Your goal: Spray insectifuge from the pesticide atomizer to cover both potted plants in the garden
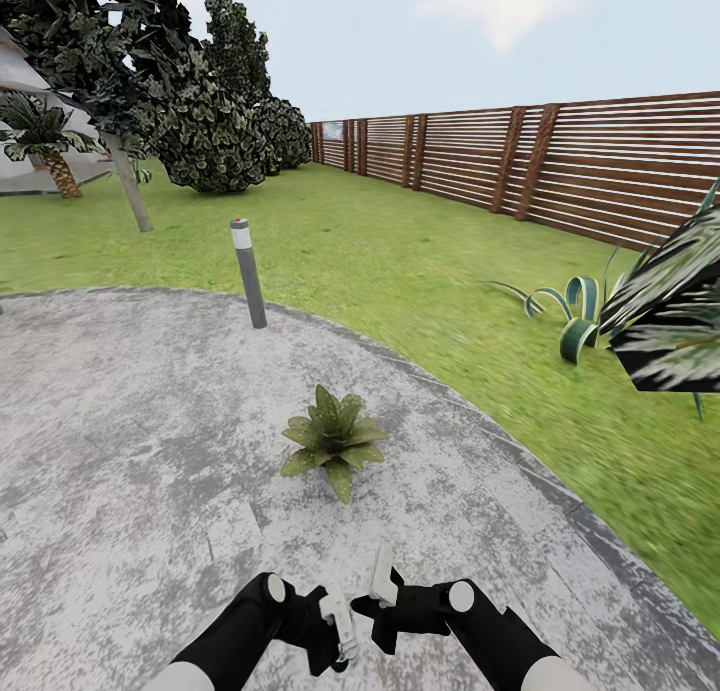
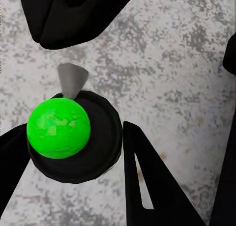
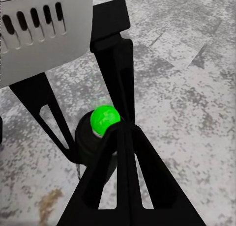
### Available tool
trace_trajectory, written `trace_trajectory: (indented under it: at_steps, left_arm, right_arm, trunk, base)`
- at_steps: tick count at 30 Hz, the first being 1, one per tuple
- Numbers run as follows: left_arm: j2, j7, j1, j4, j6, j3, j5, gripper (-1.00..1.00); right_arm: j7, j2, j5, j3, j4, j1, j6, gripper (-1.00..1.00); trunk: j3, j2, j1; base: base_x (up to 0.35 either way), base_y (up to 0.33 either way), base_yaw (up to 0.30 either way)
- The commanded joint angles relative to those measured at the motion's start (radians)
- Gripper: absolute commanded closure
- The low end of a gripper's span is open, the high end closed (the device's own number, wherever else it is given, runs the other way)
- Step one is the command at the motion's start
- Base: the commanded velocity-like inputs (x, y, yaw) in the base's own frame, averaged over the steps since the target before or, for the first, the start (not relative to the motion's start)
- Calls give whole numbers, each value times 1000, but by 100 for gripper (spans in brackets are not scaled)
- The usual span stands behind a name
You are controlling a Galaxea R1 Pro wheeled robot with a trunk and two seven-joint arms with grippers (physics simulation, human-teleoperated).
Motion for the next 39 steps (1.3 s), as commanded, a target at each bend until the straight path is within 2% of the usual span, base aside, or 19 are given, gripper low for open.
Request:
trace_trajectory:
  at_steps: [1, 10, 14, 24, 30, 33, 36, 39]
  left_arm:
    - [-1, -5, 0, -2, 9, -1, -1, 100]
    - [-6, -5, -1, -3, 9, -1, 0, 100]
    - [-6, -5, -1, -2, -28, 2, 0, 100]
    - [-6, -5, -1, -2, -35, 2, 0, 100]
    - [2, -4, -1, -1, -35, 5, 0, 100]
    - [19, -1, -2, -1, -35, 31, -4, 100]
    - [65, 1, -2, -1, -34, 42, -6, 100]
    - [128, 1, 0, 0, -36, 45, -5, 100]
  right_arm:
    - [0, 0, 10, -1, -1, 0, -6, 100]
    - [0, 0, 10, -1, -1, 0, -6, 100]
    - [0, 0, 10, -1, -1, 0, -6, 100]
    - [0, 0, 10, -1, -1, 0, -6, 100]
    - [0, 0, 10, -1, -1, 0, -6, 100]
    - [0, 0, 10, -1, 0, 0, -6, 100]
    - [0, 0, 10, -1, 1, 0, -6, 100]
    - [0, 0, 11, -1, 2, 0, -6, 100]
  trunk:
    - [-1, 0, 0]
    - [-1, 0, 0]
    - [-1, 0, 0]
    - [-1, 0, 0]
    - [-1, 0, 0]
    - [-1, 0, 0]
    - [-1, 0, 0]
    - [-1, 0, 0]
  base:
    - [0, 0, 0]
    - [0, 0, 0]
    - [0, 0, 0]
    - [0, 0, 0]
    - [0, 0, 0]
    - [0, 0, 0]
    - [0, 0, 0]
    - [0, 0, 0]
